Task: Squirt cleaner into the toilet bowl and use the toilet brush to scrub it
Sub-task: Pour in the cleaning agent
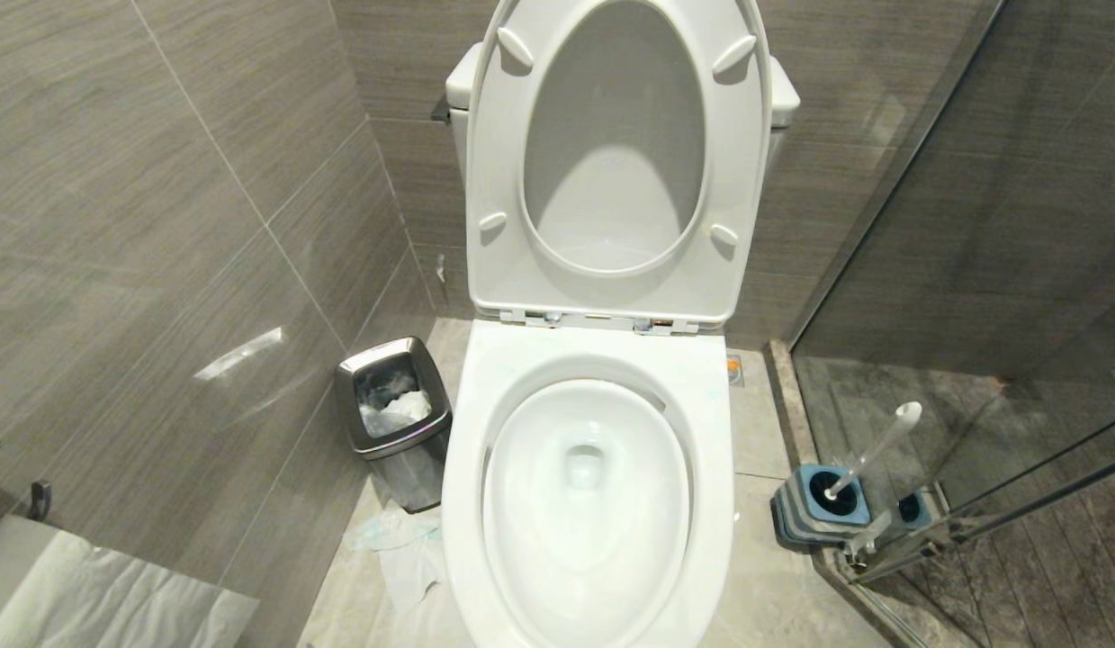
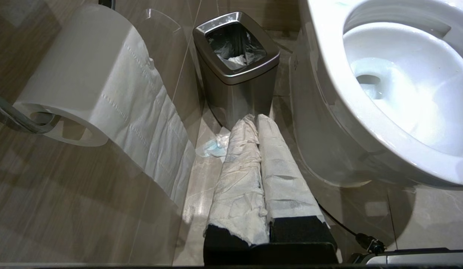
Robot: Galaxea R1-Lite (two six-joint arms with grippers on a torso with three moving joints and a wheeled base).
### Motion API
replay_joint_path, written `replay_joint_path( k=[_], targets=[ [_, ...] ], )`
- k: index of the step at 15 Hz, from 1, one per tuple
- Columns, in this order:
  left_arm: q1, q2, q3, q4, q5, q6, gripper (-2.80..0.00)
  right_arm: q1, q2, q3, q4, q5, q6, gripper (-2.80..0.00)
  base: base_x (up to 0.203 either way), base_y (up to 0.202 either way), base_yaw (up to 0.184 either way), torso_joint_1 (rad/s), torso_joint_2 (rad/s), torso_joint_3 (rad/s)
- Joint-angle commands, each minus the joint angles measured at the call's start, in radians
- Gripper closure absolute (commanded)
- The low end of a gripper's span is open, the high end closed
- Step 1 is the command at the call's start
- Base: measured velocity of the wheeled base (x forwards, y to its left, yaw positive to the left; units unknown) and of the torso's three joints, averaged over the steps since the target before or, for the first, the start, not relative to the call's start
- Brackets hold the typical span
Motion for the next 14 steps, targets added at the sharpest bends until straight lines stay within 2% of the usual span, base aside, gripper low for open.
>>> replay_joint_path(
  k=[1, 14],
  targets=[
    [0.0, 0.002, 0.002, -0.001, 0.002, 0.001, 0.0, 0.0, 0.0, 0.002, 0.0, 0.001, 0.001, 0.0, 0.0, 0.0, 0.0, 0.0, 0.0, 0.0],
    [0.0, 0.002, 0.002, 0.001, 0.002, 0.0, 0.0, 0.0, 0.0, 0.0, 0.0, -0.01, 0.005, 0.0, 0.0, 0.0, 0.0, 0.0, 0.0, 0.0]
  ],
)
